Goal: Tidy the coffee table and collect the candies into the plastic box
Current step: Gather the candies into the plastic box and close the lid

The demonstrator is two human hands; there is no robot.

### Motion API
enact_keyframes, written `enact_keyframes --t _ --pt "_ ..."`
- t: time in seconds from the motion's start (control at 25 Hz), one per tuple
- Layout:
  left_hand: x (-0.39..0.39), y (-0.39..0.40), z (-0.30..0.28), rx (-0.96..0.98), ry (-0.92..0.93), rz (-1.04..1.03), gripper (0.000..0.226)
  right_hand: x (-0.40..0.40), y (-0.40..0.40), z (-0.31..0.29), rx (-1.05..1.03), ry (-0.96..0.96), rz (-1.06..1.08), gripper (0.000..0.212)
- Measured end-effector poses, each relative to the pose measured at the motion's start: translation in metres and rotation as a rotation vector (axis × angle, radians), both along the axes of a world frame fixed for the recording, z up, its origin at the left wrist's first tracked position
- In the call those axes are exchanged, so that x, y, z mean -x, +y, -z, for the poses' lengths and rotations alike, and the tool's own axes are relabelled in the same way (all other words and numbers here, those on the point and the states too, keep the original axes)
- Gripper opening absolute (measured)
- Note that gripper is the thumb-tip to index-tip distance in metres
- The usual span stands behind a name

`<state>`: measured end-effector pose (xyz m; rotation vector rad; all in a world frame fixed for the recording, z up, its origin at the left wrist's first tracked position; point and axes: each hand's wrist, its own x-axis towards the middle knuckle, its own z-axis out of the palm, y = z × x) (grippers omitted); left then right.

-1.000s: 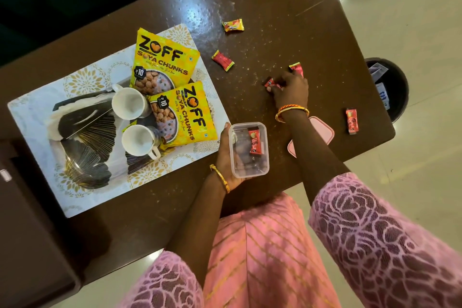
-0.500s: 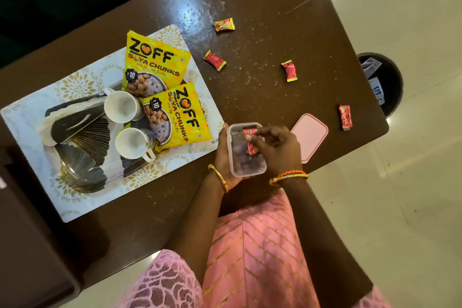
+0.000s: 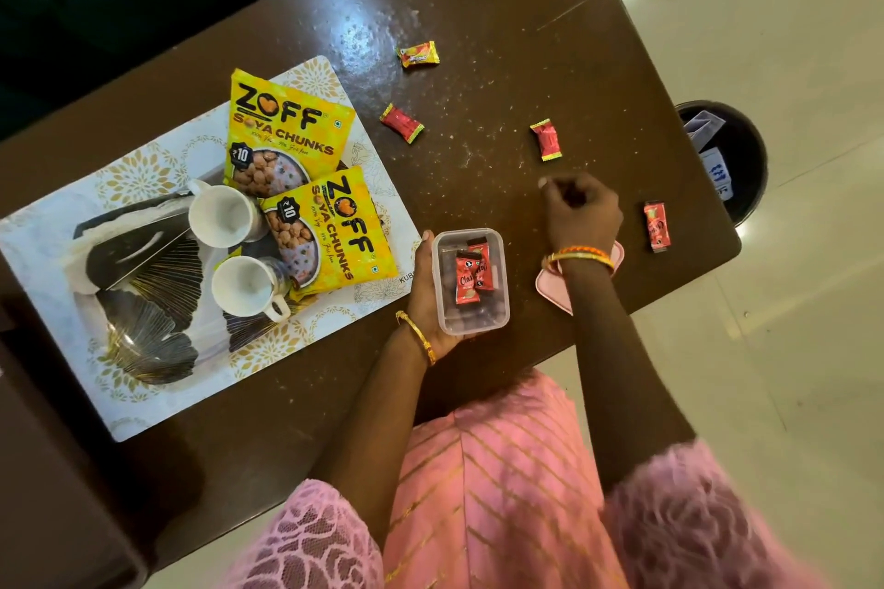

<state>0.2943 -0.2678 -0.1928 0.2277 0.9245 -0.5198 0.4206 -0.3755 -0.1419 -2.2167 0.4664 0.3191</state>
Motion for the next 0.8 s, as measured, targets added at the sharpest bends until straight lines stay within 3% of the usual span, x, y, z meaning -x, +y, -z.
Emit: enact_keyframes --t 0.16,0.4,0.6,0.8 --pt "-0.012 0.001 -0.002 0.019 -0.044 -0.023 0.067 -0.064 0.011 0.021 0.165 -0.065 -0.032 0.02" --pt "-0.018 0.0 -0.001 0.017 -0.063 -0.041 0.064 -0.066 0.02 0.045 0.327 -0.008 -0.186 0.03" --pt "-0.014 -0.002 0.003 -0.022 -0.046 -0.057 0.064 -0.05 0.014 0.028 0.293 -0.016 -0.256 0.03" --pt "-0.013 -0.006 0.002 -0.078 -0.035 -0.047 0.067 0.029 0.002 -0.018 -0.015 -0.064 -0.287 0.017"
